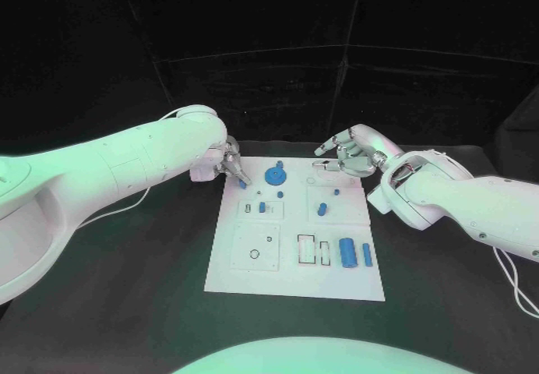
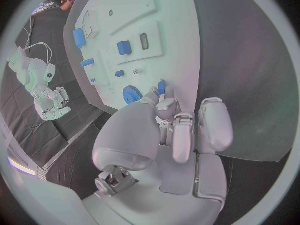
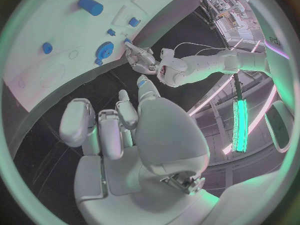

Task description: Assemble the parts on the task board

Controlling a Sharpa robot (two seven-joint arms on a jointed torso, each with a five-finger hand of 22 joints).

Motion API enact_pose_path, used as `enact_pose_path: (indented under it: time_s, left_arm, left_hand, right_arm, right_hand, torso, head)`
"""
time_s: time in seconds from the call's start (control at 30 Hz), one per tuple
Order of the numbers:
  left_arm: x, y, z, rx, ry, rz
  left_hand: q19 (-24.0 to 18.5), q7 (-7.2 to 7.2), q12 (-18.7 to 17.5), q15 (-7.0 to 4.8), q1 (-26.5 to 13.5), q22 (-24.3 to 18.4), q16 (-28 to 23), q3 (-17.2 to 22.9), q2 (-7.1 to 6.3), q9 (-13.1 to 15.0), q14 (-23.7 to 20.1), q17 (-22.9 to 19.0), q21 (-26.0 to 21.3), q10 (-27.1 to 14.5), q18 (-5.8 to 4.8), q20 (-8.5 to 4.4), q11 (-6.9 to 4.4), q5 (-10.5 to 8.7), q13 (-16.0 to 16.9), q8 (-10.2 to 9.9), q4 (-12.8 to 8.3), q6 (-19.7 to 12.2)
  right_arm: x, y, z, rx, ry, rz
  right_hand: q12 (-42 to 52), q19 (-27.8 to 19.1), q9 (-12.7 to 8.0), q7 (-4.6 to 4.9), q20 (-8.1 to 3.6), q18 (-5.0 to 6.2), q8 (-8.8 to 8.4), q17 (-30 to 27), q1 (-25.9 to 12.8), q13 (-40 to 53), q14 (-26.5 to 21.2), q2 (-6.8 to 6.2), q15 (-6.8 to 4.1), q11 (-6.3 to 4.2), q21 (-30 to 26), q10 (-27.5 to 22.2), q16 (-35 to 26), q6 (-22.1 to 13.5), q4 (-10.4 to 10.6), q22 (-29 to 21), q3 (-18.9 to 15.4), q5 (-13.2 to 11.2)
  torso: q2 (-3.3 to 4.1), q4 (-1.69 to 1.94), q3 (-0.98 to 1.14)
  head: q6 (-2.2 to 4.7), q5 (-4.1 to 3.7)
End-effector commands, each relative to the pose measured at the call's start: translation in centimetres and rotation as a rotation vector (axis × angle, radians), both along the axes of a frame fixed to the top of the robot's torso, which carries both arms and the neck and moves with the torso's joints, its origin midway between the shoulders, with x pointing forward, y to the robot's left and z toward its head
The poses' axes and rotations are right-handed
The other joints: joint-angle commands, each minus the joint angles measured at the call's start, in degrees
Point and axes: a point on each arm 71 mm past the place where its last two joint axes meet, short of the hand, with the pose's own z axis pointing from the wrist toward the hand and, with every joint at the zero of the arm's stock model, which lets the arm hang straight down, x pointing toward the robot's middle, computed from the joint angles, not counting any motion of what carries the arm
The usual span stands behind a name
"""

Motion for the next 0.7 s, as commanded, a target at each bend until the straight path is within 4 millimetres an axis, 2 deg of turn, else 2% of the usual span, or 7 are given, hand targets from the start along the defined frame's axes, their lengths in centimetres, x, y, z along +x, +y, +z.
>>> enact_pose_path:
  time_s: [0.03, 0.07, 0.23, 0.27, 0.33, 0.63, 0.7]
  left_arm:
    - [0.0, 0.3, 0.4, -0.035, -0.027, 0.016]
    - [0.0, 0.4, 0.5, -0.041, -0.03, 0.021]
    - [-0.6, 0.9, 1.1, -0.082, -0.04, 0.044]
    - [-0.8, 1.0, 1.2, -0.088, -0.042, 0.044]
    - [-1.4, 1.1, 1.5, -0.103, -0.047, 0.043]
    - [-3.6, 1.2, 1.8, -0.152, -0.084, 0.038]
    - [-4.1, 1.1, 1.6, -0.157, -0.09, 0.033]
  left_hand:
    - [0.1, -0.19, -0.2, -0.01, -1.3, 0.0, 0.2, 7.6, -0.6, 1.2, 6.0, 15.1, -0.1, 0.5, 0.11, -0.07, -0.1, 0.34, 0.1, 0.4, -6.8, -0.2]
    - [0.1, -0.19, -0.2, 0.0, -3.1, 0.1, 0.2, 10.7, -1.56, 1.7, 6.0, 15.1, -0.2, 0.6, 0.12, -0.07, -0.15, 0.33, 0.0, 0.8, -7.2, -0.3]
    - [0.1, -0.25, -0.1, -0.02, -4.7, 0.1, 0.2, 13.2, -2.4, 2.2, 6.0, 15.1, -0.2, 0.7, 0.12, -0.08, -0.16, 0.35, 0.0, 1.3, -7.5, -0.4]
    - [0.1, -0.25, 0.0, -0.02, -5.7, 0.2, 0.2, 14.9, -2.99, 2.5, 6.0, 15.1, -0.2, 0.8, 0.12, -0.1, -0.21, 0.41, 0.1, 1.7, -7.8, -0.5]
    - [0.1, -0.3, -0.1, -0.06, -6.2, 0.1, 0.2, 15.7, -3.18, 2.7, 6.0, 15.1, -0.3, 0.8, 0.12, -0.1, -0.15, 0.39, 0.0, 1.8, -7.8, -0.6]
    - [0.2, -0.4, 0.2, -0.15, -8.4, 0.4, 0.2, 20.0, -4.7, 3.7, 6.0, 15.1, -0.2, 1.1, 0.1, -0.19, -0.3, 0.34, 0.3, 3.0, -8.5, -0.8]
    - [0.3, -0.42, 0.3, -0.17, -8.7, 0.4, 0.2, 20.7, -4.94, 3.8, 6.0, 15.1, -0.2, 1.2, 0.09, -0.21, -0.32, 0.33, 0.3, 3.1, -8.7, -0.9]
  right_arm:
    - [0.0, 0.0, 0.1, 0.002, -0.003, 0.006]
    - [0.0, 0.0, 0.1, 0.002, -0.003, 0.005]
    - [0.0, -0.1, 0.1, 0.002, -0.001, 0.003]
    - [0.0, -0.1, 0.1, 0.002, 0.0, 0.002]
    - [0.0, -0.2, 0.1, 0.002, 0.001, 0.0]
    - [0.2, -0.6, 0.0, 0.002, 0.004, -0.01]
    - [0.2, -0.6, 0.0, 0.002, 0.005, -0.011]
  right_hand:
    - [-0.2, -0.4, -0.1, 0.02, 0.0, 0.71, 0.4, 2.9, 0.0, 0.0, 3.2, 0.67, -0.34, 0.07, -0.2, -0.3, -0.3, -0.4, -0.2, 0.0, -0.2, 0.3]
    - [-0.2, -0.4, -0.1, 0.02, 0.0, 0.7, 0.41, 2.9, 0.1, 0.0, 3.2, 0.69, -0.34, 0.08, -0.2, -0.3, -0.3, -0.4, -0.2, 0.0, -0.2, 0.3]
    - [-0.2, -0.4, -0.1, 0.03, 0.0, 0.71, 0.43, 2.9, 0.0, -0.1, 3.2, 0.67, -0.33, 0.09, -0.2, -0.3, -0.3, -0.4, -0.2, -0.1, -0.3, 0.2]
    - [-0.2, -0.4, -0.1, 0.03, 0.0, 0.72, 0.45, 2.9, -0.1, -0.1, 3.2, 0.66, -0.33, 0.09, -0.2, -0.3, -0.3, -0.4, -0.1, -0.1, -0.3, 0.2]
    - [-0.2, -0.4, -0.1, 0.03, 0.0, 0.72, 0.45, 2.9, -0.1, -0.1, 3.2, 0.66, -0.33, 0.09, -0.2, -0.3, -0.3, -0.4, -0.1, -0.1, -0.3, 0.2]
    - [-0.2, -0.5, -0.1, 0.04, 0.0, 0.72, 0.47, 2.9, -0.1, -0.1, 3.2, 0.65, -0.32, 0.1, -0.2, -0.3, -0.3, -0.4, -0.1, -0.1, -0.4, 0.1]
    - [-0.2, -0.5, -0.1, 0.04, 0.0, 0.72, 0.47, 2.9, -0.1, -0.1, 3.2, 0.65, -0.32, 0.1, -0.2, -0.3, -0.3, -0.4, -0.1, -0.1, -0.4, 0.1]
  torso:
    - [-0.04, 0.08, 0.07]
    - [-0.06, 0.08, 0.09]
    - [-0.14, 0.23, 0.07]
    - [-0.12, 0.21, 0.06]
    - [-0.06, 0.12, 0.02]
    - [-0.11, 0.27, -0.06]
    - [-0.13, 0.41, -0.07]
  head:
    - [0.02, -0.21]
    - [0.01, -0.24]
    - [-0.06, -0.27]
    - [-0.06, -0.23]
    - [-0.01, -0.19]
    - [-0.18, 0.19]
    - [-0.21, 0.1]
